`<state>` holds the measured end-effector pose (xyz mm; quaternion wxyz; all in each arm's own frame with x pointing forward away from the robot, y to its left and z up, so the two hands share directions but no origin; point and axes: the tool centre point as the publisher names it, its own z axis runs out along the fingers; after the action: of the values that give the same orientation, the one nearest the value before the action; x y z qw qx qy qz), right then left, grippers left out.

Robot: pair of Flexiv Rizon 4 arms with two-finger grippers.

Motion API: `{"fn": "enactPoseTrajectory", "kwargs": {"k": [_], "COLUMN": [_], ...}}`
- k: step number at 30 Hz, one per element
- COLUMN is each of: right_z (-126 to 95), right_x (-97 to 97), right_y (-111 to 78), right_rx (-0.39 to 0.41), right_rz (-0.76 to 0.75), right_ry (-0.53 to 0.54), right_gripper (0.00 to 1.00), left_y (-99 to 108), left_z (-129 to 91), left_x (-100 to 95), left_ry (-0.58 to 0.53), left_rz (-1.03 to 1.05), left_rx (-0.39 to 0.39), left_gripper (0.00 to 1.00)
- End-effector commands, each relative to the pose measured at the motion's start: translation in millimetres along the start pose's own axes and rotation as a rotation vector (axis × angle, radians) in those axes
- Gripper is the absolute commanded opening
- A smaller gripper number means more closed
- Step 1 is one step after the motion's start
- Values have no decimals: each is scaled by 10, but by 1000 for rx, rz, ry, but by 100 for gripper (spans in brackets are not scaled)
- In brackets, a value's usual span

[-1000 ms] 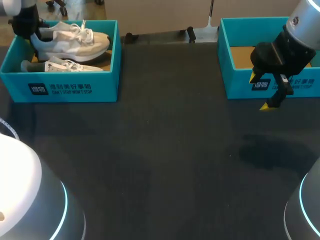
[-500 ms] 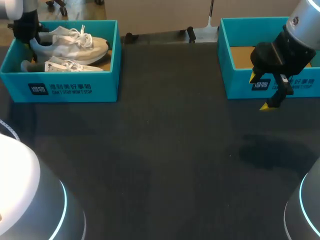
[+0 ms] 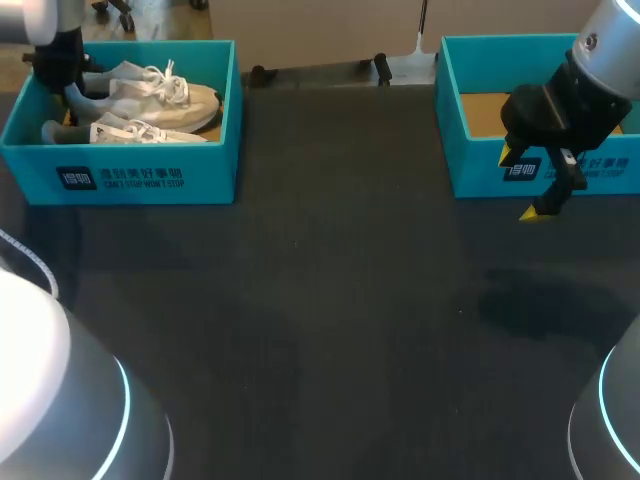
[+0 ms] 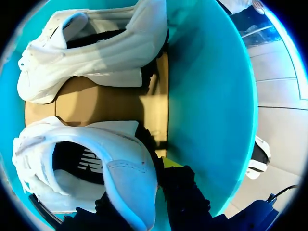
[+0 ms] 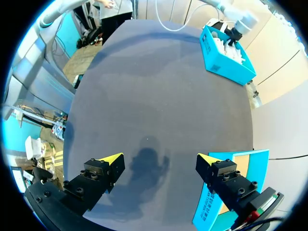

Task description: Take the shoe out of the shoebox, open the shoe tongue, remove and reinsert the insole, then place the shoe into the shoebox

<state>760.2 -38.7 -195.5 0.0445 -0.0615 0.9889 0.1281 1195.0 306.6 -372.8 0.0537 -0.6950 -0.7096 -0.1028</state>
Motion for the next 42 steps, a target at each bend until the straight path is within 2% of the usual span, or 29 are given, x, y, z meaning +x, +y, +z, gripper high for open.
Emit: {"fn": "enactPoseTrajectory", "kwargs": {"k": [1, 2, 4, 5, 7, 8, 16, 31, 38, 42], "right_z": [15, 15, 15, 15, 15, 15, 15, 15, 15, 15], "right_x": [-10, -10, -10, -10, -10, -10, -10, -10, -10, -10], "right_y": [10, 10, 10, 10, 10, 10, 10, 10, 10, 10], "right_rx": [4, 4, 4, 4, 4, 4, 4, 4, 4, 4], "right_rz": [1, 1, 1, 1, 1, 1, 1, 1, 1, 1], "right_ry": [1, 1, 1, 1, 1, 1, 1, 1, 1, 1], "right_gripper": [100, 100, 100, 100, 100, 100, 100, 100, 100, 100], "left_y": [116, 115, 112, 106, 94, 88, 67, 22, -108, -256], "left_z": [85, 94, 96, 86, 60, 48, -103, -613, -906, -1014], "left_x": [-11, -11, -8, -2, 4, 6, 32, 48, 98, 113], "left_ry": [9, 14, 12, 12, 13, 13, -3, -124, -168, -186], "left_rz": [-4, 8, 14, 15, 23, 24, 37, 74, 123, 155], "left_rx": [29, 41, 54, 53, 54, 53, 48, 43, 36, 29], "left_gripper": [0, 0, 36, 49, 96, 100, 100, 100, 100, 100]}}
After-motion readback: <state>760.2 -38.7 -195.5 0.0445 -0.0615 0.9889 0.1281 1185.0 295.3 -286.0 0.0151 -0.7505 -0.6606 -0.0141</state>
